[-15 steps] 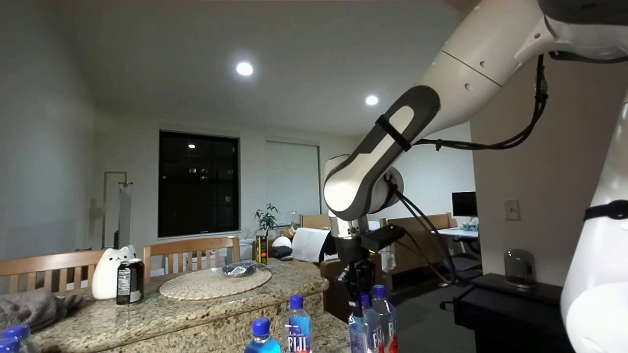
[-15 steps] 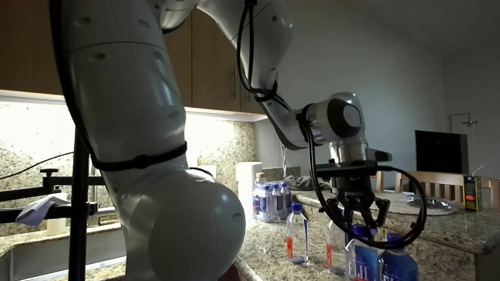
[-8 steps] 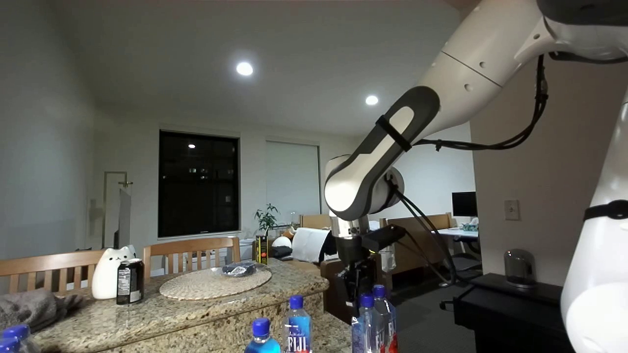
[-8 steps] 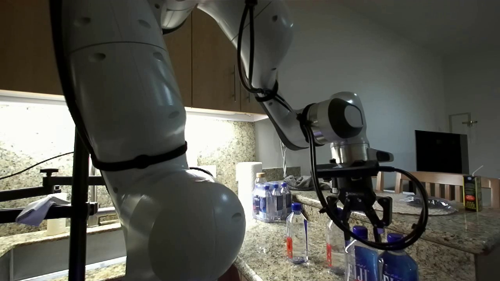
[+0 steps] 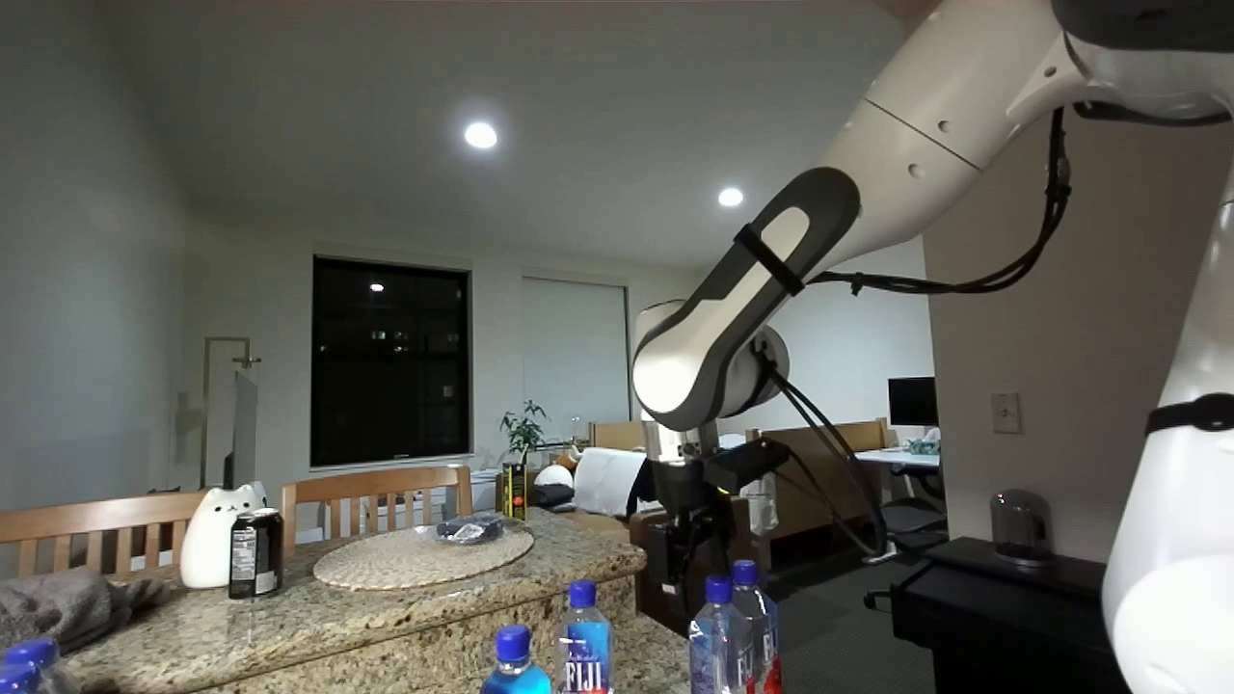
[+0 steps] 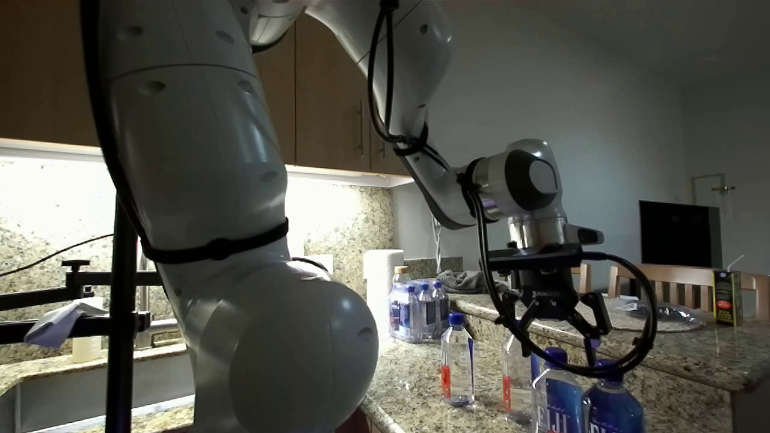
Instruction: Arrange the water bottles in a straight line.
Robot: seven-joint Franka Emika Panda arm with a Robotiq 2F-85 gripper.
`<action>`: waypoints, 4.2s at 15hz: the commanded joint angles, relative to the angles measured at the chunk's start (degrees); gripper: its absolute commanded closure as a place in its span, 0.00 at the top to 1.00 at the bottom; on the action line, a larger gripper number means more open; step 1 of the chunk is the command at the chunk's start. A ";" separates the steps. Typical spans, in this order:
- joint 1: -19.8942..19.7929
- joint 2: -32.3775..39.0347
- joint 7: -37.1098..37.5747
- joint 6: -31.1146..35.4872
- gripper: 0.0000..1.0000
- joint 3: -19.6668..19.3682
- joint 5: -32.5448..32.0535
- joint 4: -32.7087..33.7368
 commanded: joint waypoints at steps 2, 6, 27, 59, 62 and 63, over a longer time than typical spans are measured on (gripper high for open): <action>0.32 0.95 1.45 -0.23 1.00 1.94 2.49 4.92; 0.70 1.93 9.56 -2.27 1.00 5.27 3.70 11.22; 2.33 9.01 47.58 -7.50 1.00 11.59 3.06 18.25; 3.43 12.48 58.72 7.67 0.14 10.45 3.19 12.03; 3.75 11.26 53.96 8.81 0.14 10.25 3.25 11.11; 3.84 10.78 51.60 9.42 0.14 10.16 2.97 10.74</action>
